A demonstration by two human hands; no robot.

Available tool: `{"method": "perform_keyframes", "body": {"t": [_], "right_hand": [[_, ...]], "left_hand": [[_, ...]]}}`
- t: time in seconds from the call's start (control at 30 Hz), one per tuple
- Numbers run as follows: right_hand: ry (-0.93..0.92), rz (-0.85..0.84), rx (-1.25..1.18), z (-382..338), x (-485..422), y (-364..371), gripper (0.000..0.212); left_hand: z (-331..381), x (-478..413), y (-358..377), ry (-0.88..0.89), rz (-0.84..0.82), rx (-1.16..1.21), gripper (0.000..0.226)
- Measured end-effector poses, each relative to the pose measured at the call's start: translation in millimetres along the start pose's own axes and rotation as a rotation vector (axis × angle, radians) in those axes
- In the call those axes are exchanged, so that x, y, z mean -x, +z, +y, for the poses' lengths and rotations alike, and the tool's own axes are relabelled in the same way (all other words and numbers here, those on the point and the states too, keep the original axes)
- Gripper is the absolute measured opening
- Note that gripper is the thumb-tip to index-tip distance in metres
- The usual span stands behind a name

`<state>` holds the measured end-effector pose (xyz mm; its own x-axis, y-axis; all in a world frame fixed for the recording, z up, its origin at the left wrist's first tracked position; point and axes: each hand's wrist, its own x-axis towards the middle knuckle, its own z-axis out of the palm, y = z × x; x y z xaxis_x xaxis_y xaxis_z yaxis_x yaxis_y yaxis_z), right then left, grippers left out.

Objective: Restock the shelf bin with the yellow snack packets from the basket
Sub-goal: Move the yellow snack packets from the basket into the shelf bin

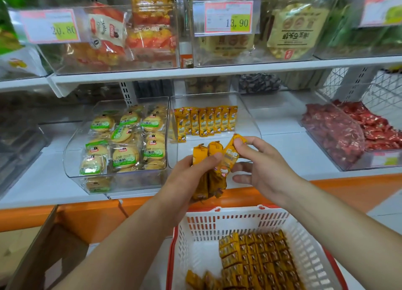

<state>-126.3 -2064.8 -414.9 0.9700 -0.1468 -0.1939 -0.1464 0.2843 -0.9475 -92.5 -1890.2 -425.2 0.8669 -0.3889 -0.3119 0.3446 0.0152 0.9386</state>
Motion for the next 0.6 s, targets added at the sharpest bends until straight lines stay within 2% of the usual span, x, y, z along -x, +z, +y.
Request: {"method": "perform_keyframes", "body": {"t": [0.07, 0.17, 0.3, 0.5, 0.6], "right_hand": [[-0.031, 0.008, -0.035, 0, -2, 0, 0.026], [-0.102, 0.063, -0.028, -3, -9, -1, 0.015], [-0.239, 0.15, 0.109, -9, -33, 2, 0.025], [-0.426, 0.179, 0.675, -1, -133, 26, 0.026], [-0.451, 0.2, 1.001, 9, -191, 37, 0.041]], "left_hand": [[0, -3, -1, -0.042, 0.032, 0.016, 0.045], [2, -8, -13, -0.015, 0.125, -0.02, 0.03], [13, -15, -42, 0.091, 0.243, -0.158, 0.016], [26, -18, -81, 0.186, 0.346, -0.206, 0.013], [27, -17, -95, 0.189, 0.367, -0.19, 0.011]]}}
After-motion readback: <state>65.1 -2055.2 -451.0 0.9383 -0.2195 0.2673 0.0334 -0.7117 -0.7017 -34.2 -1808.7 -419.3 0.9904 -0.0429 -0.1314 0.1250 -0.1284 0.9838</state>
